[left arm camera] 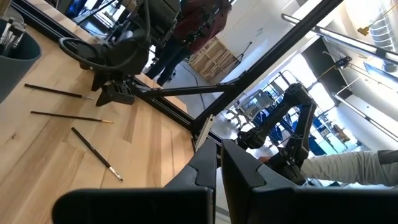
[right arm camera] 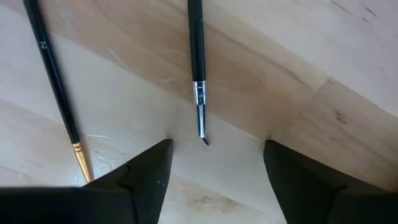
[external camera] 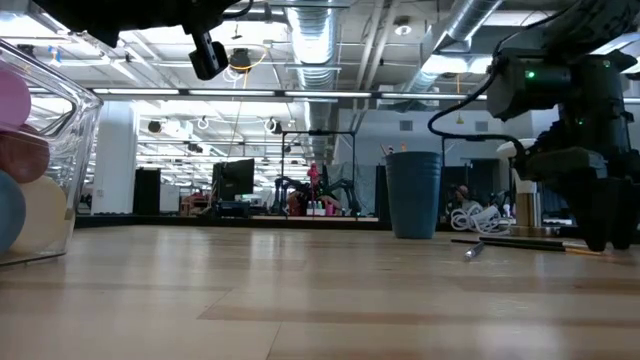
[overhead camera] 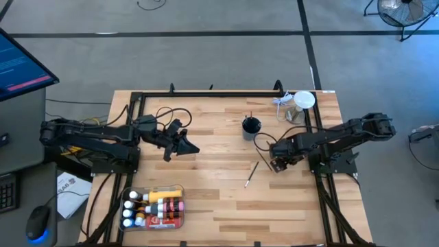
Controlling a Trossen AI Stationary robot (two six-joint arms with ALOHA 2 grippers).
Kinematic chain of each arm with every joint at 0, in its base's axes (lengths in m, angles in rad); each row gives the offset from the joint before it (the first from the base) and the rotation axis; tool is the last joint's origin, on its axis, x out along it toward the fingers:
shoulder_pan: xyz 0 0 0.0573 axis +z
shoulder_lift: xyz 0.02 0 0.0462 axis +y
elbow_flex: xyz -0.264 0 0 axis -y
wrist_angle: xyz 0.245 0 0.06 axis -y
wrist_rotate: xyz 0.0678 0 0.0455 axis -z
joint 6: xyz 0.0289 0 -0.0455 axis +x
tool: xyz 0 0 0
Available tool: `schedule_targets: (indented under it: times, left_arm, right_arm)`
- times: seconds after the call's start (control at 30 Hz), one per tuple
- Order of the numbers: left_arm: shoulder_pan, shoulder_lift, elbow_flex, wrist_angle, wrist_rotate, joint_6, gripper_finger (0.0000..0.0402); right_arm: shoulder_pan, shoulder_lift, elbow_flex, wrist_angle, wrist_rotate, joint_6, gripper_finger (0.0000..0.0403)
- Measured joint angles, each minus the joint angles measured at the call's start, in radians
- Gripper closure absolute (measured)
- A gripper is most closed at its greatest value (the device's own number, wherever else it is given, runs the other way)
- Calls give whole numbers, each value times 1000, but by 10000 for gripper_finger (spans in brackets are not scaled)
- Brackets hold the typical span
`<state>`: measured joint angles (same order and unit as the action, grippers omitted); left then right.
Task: Pick & Place Paint Supplies
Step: Put the right paint brush into the blue cup
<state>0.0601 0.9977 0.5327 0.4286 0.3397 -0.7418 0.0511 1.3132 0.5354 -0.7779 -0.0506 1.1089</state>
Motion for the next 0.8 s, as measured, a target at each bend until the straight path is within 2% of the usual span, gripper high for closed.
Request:
schedule_targets:
  times: [0.2,0.47,0.8]
  left_arm:
    - [0,0,0,0,0,7,402]
    - [0,0,0,0,0,27,402]
    - [0,0,0,1,1,27,402]
  right_arm:
    - [44,0,0,13,21,94,192]
    - [43,0,1,25,52,161,240]
    - [37,0,1,43,83,191,269]
